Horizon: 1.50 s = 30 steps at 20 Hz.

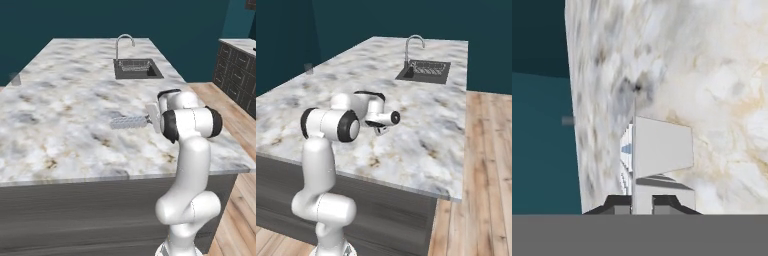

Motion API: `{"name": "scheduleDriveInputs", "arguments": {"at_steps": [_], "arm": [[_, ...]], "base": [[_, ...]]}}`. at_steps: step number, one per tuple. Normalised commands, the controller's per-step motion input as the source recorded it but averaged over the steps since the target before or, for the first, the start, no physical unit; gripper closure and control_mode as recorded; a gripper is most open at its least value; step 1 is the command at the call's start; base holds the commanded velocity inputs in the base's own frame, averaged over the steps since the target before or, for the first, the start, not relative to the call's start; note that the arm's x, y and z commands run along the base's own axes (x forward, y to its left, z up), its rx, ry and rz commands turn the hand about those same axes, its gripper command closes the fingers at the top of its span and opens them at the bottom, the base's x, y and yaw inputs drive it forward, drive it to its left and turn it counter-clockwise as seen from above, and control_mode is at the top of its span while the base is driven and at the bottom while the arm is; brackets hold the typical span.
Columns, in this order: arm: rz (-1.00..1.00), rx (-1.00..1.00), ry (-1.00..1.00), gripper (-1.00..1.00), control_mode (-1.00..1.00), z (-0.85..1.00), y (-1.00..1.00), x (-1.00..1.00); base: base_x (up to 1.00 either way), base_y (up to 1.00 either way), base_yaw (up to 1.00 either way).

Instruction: Open the freezer door, pick up the ice cube tray from the freezer, and place it on the dining counter.

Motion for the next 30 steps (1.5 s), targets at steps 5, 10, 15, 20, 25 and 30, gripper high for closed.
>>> {"name": "scheduleDriveInputs", "arguments": {"at_steps": [5, 10, 15, 20, 25, 30], "arm": [[0.05, 0.00, 0.00, 1.00, -1.00, -0.31, 0.00, 0.10], [0.04, 0.00, 0.00, 1.00, -1.00, -0.20, 0.00, 0.20], [0.01, 0.00, 0.00, -1.00, -1.00, -0.10, 0.00, 0.18], [0.00, 0.00, 0.00, -1.00, -1.00, 0.00, 0.00, 0.01], [0.00, -0.06, 0.02, -1.00, -1.00, 0.00, 0.00, 0.21], [0.00, -0.17, 0.04, -1.00, -1.00, 0.05, -0.03, 0.05]], "base": [[0.00, 0.00, 0.00], [0.00, 0.00, 0.00], [0.00, 0.00, 0.00], [0.00, 0.00, 0.00], [0.00, 0.00, 0.00], [0.00, 0.00, 0.00]]}}
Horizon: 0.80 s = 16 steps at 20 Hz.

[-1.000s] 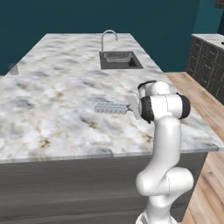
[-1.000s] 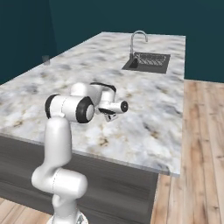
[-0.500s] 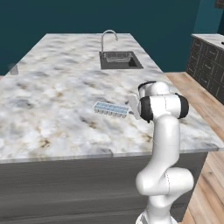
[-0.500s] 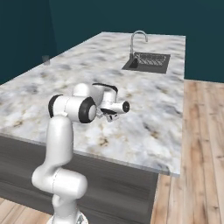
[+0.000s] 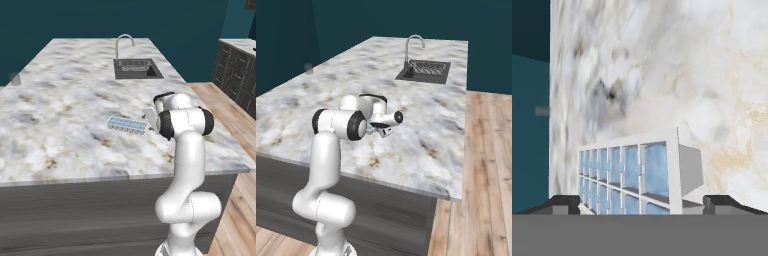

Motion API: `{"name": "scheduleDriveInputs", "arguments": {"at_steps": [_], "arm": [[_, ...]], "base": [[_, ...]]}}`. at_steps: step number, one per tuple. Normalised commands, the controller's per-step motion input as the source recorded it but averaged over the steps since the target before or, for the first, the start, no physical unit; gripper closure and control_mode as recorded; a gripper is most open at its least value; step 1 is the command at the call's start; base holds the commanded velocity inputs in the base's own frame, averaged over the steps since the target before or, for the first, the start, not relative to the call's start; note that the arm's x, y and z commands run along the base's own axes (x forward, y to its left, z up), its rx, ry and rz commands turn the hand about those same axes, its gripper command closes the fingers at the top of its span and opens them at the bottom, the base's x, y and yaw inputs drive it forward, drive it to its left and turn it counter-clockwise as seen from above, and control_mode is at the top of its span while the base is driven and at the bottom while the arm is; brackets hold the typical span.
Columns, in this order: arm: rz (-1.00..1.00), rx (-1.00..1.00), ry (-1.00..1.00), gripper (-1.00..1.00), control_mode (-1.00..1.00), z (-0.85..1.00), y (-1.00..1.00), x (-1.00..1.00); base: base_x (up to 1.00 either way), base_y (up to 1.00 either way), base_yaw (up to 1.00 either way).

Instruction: Open the freezer door, pick up the ice cube tray from the freezer, and place it on the dining counter.

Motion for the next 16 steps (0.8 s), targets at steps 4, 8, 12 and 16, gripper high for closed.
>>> {"name": "scheduleDriveInputs", "arguments": {"at_steps": [4, 8, 12, 16], "arm": [[0.00, -0.21, 0.03, -1.00, -1.00, 0.32, -0.08, -0.37], [0.00, -0.18, 0.02, -1.00, -1.00, 0.65, 0.01, -0.74], [0.00, -0.17, 0.03, -1.00, -1.00, 0.74, 0.17, -0.96], [0.01, -0.20, 0.05, -1.00, -1.00, 0.67, 0.28, -1.00]], "base": [[0.00, 0.00, 0.00], [0.00, 0.00, 0.00], [0.00, 0.00, 0.00], [0.00, 0.00, 0.00]]}}
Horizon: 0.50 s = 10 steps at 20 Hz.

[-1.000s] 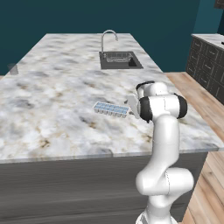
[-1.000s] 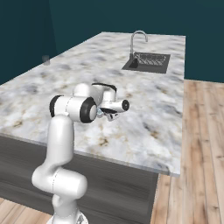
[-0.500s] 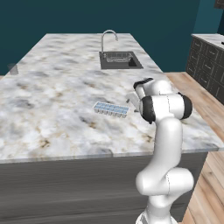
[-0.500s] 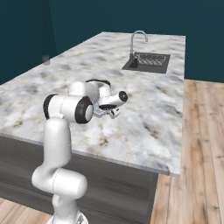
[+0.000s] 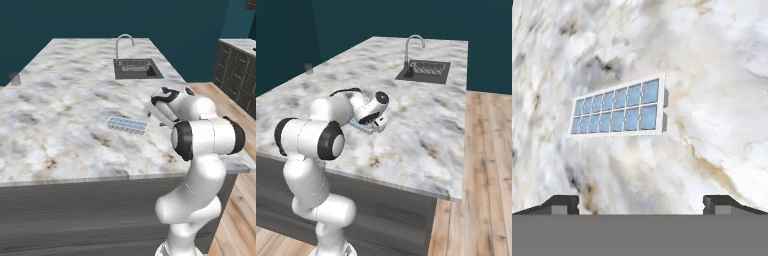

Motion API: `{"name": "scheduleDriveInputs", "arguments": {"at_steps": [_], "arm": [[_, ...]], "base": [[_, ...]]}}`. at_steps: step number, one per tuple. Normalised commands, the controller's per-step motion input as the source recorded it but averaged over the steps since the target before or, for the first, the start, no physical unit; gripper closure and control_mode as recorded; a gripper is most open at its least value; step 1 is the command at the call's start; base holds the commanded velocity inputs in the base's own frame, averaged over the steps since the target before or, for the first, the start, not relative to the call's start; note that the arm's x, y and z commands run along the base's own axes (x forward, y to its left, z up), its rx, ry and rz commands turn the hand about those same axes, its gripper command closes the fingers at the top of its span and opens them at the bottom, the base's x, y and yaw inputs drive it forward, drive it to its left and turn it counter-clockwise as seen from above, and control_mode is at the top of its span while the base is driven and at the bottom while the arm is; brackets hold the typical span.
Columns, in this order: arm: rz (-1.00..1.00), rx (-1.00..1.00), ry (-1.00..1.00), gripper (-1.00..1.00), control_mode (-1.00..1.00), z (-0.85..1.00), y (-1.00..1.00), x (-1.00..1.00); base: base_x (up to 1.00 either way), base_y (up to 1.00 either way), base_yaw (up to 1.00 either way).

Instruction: Open the freezer door, pick up the ice cube tray from the freezer, and place it on the dining counter.

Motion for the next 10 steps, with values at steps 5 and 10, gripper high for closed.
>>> {"name": "scheduleDriveInputs", "arguments": {"at_steps": [5, 10], "arm": [[0.00, -0.21, 0.03, -1.00, -1.00, 0.70, 0.33, -1.00], [0.00, -0.17, 0.01, -1.00, -1.00, 0.87, 0.21, -1.00]], "base": [[0.00, 0.00, 0.00], [0.00, 0.00, 0.00]]}}
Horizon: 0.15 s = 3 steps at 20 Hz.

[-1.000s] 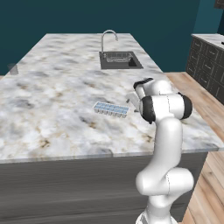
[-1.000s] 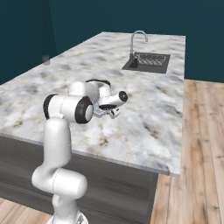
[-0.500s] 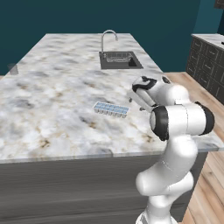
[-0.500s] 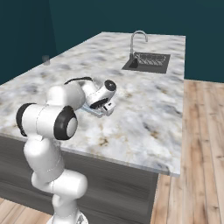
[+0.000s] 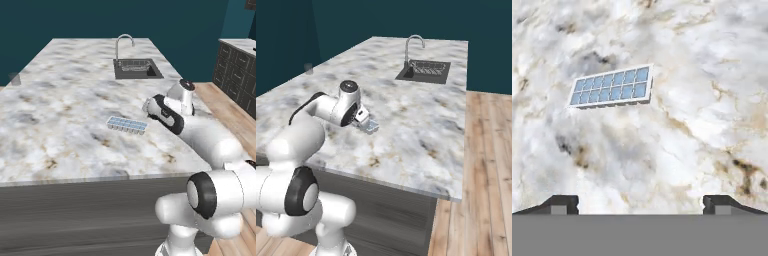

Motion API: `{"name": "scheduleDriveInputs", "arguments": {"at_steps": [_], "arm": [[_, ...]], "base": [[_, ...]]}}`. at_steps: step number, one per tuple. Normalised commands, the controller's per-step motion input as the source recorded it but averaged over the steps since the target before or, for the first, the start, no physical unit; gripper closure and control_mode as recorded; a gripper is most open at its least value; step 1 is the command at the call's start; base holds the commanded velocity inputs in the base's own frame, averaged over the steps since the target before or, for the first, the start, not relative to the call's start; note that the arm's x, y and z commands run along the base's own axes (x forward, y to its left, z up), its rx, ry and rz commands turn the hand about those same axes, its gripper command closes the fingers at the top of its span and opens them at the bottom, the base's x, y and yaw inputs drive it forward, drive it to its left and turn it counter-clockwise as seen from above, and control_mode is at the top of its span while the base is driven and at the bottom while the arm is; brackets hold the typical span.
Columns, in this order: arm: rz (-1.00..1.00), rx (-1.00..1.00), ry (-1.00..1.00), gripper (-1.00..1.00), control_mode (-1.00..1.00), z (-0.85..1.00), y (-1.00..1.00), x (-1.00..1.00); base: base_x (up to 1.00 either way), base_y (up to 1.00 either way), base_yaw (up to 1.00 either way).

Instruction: Open the freezer door, pick up the ice cube tray from the freezer, and place it on the dining counter.

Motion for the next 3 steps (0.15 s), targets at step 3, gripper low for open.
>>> {"name": "scheduleDriveInputs", "arguments": {"at_steps": [3], "arm": [[0.00, -0.14, 0.02, -1.00, -1.00, 0.84, 0.08, -1.00]], "base": [[0.00, 0.00, 0.00]]}}
